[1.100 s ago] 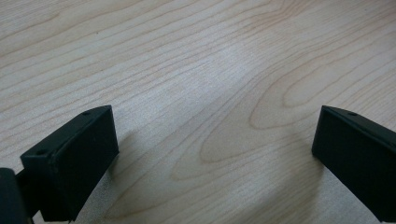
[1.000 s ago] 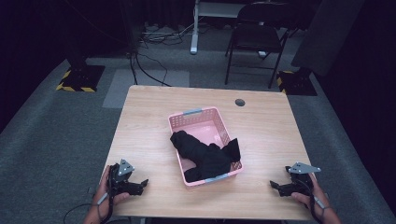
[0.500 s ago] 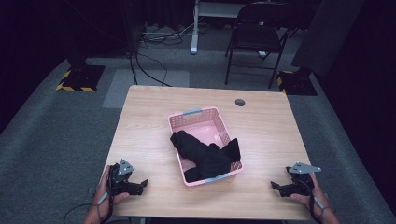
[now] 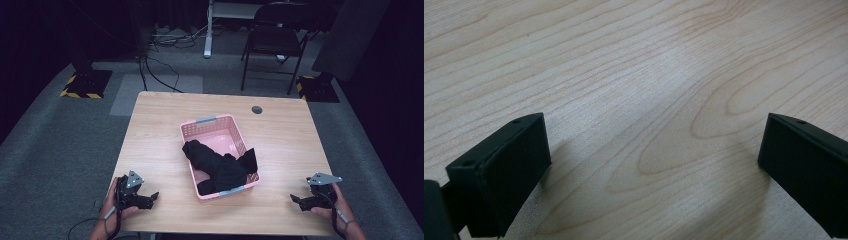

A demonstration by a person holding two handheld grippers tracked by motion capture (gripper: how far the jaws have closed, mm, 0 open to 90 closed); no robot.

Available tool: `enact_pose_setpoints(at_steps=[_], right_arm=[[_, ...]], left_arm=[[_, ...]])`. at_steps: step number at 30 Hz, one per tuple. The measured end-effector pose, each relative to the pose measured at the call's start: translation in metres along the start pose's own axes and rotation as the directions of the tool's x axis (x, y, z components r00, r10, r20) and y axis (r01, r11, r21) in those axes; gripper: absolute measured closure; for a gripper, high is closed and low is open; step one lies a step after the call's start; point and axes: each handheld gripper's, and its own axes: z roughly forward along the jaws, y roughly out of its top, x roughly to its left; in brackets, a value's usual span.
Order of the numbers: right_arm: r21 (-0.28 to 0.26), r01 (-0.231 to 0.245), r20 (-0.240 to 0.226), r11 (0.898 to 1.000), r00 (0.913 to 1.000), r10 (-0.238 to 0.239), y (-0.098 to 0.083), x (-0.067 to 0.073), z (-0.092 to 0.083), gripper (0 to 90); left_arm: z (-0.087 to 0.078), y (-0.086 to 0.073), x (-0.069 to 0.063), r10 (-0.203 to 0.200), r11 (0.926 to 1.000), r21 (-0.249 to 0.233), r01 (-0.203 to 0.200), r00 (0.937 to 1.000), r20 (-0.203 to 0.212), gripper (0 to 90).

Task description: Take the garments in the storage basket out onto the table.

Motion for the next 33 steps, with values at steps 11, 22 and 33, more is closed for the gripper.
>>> enact_pose_setpoints(at_steps=[11,22,33], right_arm=[[-0.040,0.062,-0.028,0.997,0.9976,-0.063,0.029,0.014,-0.016,3.4],[-0.070,0.166,-0.089,0.984,0.9811,-0.172,0.070,0.038,-0.020,3.5],[-0.071,0.245,-0.123,0.967,0.9598,-0.253,0.103,0.056,-0.020,3.6]], left_arm=[[0.000,0.000,0.000,0.000,1.0000,0.000,0.000,1.0000,0.000,0.0],[0.000,0.000,0.000,0.000,1.0000,0.000,0.000,1.0000,0.000,0.0],[0.000,0.000,0.000,0.000,1.0000,0.000,0.000,1.0000,0.000,0.0]])
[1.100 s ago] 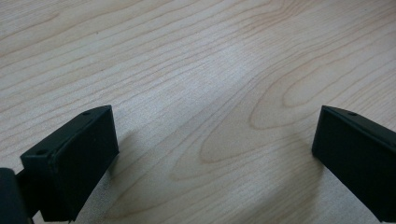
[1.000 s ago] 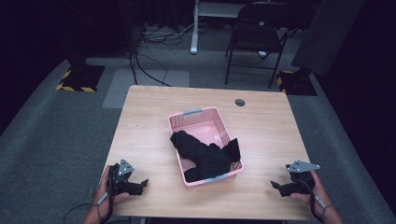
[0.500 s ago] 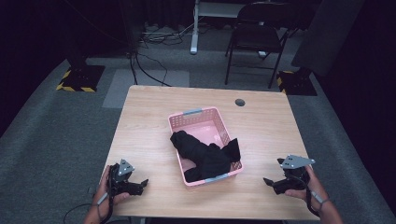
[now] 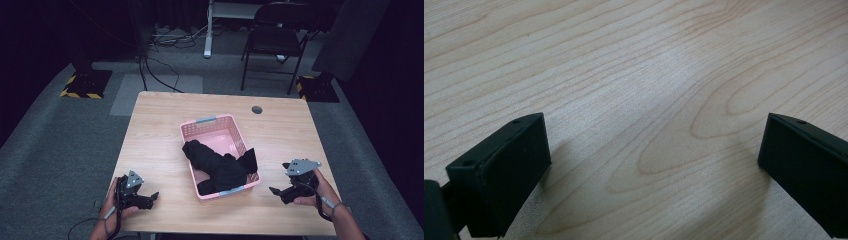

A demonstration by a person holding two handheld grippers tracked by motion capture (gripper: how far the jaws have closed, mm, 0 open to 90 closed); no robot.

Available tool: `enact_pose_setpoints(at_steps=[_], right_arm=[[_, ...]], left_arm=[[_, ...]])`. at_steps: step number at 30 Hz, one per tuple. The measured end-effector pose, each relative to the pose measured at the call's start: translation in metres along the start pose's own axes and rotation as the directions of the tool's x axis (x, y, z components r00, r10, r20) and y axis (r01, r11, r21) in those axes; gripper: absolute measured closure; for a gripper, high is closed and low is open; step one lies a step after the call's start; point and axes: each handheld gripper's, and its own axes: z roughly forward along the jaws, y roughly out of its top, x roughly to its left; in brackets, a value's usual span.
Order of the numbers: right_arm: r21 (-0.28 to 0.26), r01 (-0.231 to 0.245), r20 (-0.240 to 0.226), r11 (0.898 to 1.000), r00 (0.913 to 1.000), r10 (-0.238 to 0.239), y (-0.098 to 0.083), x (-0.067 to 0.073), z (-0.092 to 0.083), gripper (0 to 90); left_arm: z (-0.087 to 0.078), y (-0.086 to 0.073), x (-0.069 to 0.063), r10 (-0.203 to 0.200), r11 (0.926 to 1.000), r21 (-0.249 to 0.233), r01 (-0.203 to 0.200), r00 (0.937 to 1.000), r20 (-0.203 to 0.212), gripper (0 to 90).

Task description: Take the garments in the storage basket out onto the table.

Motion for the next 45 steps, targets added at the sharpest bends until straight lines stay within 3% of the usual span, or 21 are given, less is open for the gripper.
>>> enact_pose_setpoints(at_steps=[9,26,34,45], right_arm=[[0.012,0.054,-0.034,0.998,0.9980,-0.054,0.028,0.008,0.010,3.8],[0.021,0.151,-0.081,0.988,0.9855,-0.149,0.079,0.023,0.030,3.8],[0.041,0.190,-0.139,0.981,0.9732,-0.183,0.105,0.033,0.057,3.8],[0.104,0.217,-0.168,0.971,0.9659,-0.197,0.123,0.038,0.092,3.8]], left_arm=[[0.000,0.000,0.000,-0.001,1.0000,-0.001,0.001,1.0000,0.000,0.0],[0.000,0.000,0.000,0.000,1.0000,0.000,0.000,1.0000,0.000,0.0],[0.000,0.000,0.000,0.000,1.0000,0.000,0.000,1.0000,0.000,0.0],[0.000,0.000,0.000,0.000,1.0000,0.000,0.000,1.0000,0.000,0.0]])
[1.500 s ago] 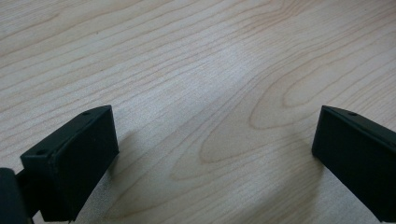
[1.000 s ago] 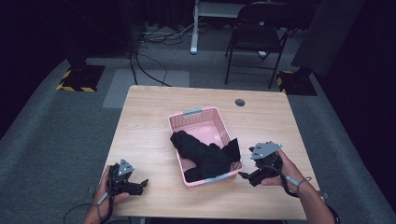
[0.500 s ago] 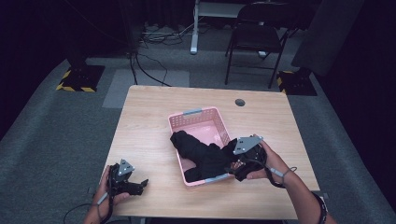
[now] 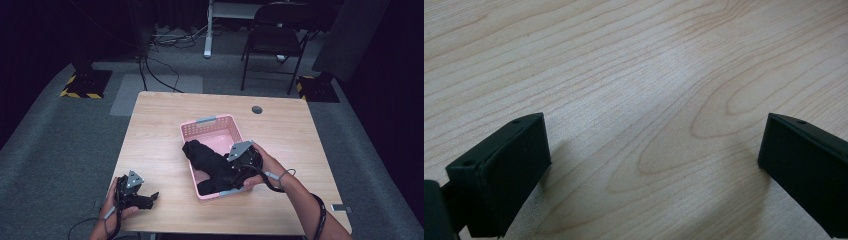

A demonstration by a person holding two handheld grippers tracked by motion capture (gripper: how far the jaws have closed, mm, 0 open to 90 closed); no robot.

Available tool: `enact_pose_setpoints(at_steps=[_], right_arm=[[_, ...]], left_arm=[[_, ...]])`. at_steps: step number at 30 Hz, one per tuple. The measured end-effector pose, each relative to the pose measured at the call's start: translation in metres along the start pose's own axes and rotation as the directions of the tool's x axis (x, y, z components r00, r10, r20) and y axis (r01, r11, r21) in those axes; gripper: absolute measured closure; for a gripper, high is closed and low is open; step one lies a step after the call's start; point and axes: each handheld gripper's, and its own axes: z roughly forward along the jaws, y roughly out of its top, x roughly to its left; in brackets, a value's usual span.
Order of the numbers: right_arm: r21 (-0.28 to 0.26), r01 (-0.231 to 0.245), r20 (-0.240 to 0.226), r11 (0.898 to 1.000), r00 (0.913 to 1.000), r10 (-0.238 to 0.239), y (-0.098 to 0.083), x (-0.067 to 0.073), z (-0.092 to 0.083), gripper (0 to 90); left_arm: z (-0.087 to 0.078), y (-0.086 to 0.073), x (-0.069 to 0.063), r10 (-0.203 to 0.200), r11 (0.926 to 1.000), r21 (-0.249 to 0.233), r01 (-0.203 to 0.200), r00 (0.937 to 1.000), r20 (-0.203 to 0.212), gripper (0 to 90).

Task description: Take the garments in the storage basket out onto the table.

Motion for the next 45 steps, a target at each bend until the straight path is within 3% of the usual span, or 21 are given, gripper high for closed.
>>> enact_pose_setpoints(at_steps=[9,22,29,45], right_arm=[[0.039,0.014,-0.008,0.999,0.9999,-0.014,0.018,-0.003,0.021,3.8],[0.142,0.015,-0.013,0.990,0.9998,-0.014,0.037,-0.008,0.059,3.9],[0.176,-0.018,-0.035,0.984,0.9991,0.024,0.035,-0.011,0.083,4.0],[0.190,-0.061,-0.052,0.980,0.9960,0.072,0.028,-0.017,0.100,2.0]], left_arm=[[0.000,0.000,0.000,0.000,1.0000,0.000,0.000,1.0000,0.000,0.0],[0.000,0.000,0.000,0.000,1.0000,-0.001,0.000,1.0000,0.000,0.0],[0.000,0.000,0.000,0.000,1.0000,0.000,0.000,1.0000,0.000,0.0],[0.000,0.000,0.000,0.003,1.0000,-0.001,-0.003,1.0000,0.004,0.0]])
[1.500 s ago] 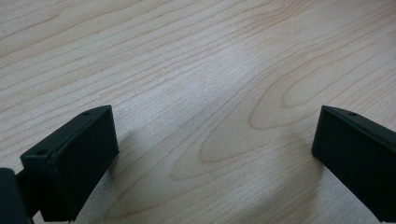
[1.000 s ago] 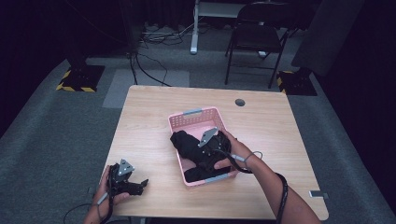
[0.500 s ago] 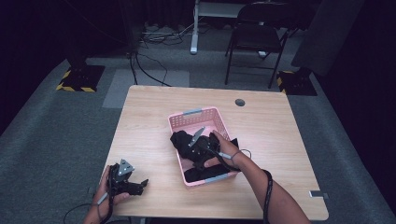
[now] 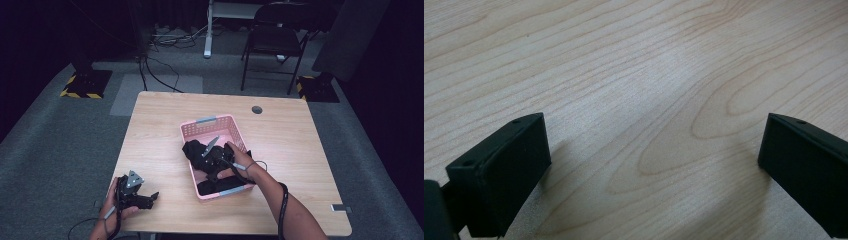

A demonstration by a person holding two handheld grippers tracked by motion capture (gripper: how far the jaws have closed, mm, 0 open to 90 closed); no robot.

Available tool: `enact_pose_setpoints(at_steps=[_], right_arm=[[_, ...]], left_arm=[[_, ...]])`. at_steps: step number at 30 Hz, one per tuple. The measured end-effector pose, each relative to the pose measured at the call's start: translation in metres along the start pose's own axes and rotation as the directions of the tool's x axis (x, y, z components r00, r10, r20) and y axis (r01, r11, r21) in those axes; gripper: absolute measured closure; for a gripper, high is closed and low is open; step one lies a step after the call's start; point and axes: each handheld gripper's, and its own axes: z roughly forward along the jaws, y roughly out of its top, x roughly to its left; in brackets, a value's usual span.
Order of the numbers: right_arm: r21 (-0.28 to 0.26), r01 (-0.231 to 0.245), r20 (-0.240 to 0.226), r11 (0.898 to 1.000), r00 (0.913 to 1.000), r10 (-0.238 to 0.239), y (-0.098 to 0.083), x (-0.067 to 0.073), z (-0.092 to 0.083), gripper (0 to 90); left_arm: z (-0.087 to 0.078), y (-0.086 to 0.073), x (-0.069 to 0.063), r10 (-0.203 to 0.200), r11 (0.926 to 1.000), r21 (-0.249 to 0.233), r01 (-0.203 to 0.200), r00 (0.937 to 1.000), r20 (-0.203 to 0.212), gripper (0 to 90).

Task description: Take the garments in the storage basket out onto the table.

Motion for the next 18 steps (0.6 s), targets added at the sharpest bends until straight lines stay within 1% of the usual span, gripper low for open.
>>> enact_pose_setpoints(at_steps=[3,5,8,11,18], right_arm=[[0.001,-0.013,-0.007,1.000,0.9999,0.013,-0.0008,-0.0013,0.0036,2.0],[0.013,0.002,0.003,1.000,1.0000,-0.002,0.0000,-0.0002,0.0059,2.1],[0.019,0.008,0.016,1.000,0.9998,-0.008,0.0008,0.0018,0.0092,3.6],[0.005,-0.006,0.014,1.000,0.9999,0.006,-0.0004,0.0016,0.0103,7.6],[-0.013,-0.007,0.018,1.000,0.9998,0.007,-0.0018,0.0025,0.0072,19.0]], left_arm=[[0.0000,0.0000,-0.0001,-0.001,1.0000,0.000,0.001,1.0000,0.000,0.0],[0.0000,0.0000,-0.0001,-0.001,1.0000,0.000,0.001,1.0000,0.000,0.0],[0.0000,0.0000,0.0000,0.000,1.0000,0.000,0.000,1.0000,0.000,0.0],[0.0000,0.0000,-0.0001,-0.001,1.0000,0.000,0.001,1.0000,0.000,0.0],[0.0000,0.0000,0.0000,0.000,1.0000,0.000,0.000,1.0000,0.000,0.0]])
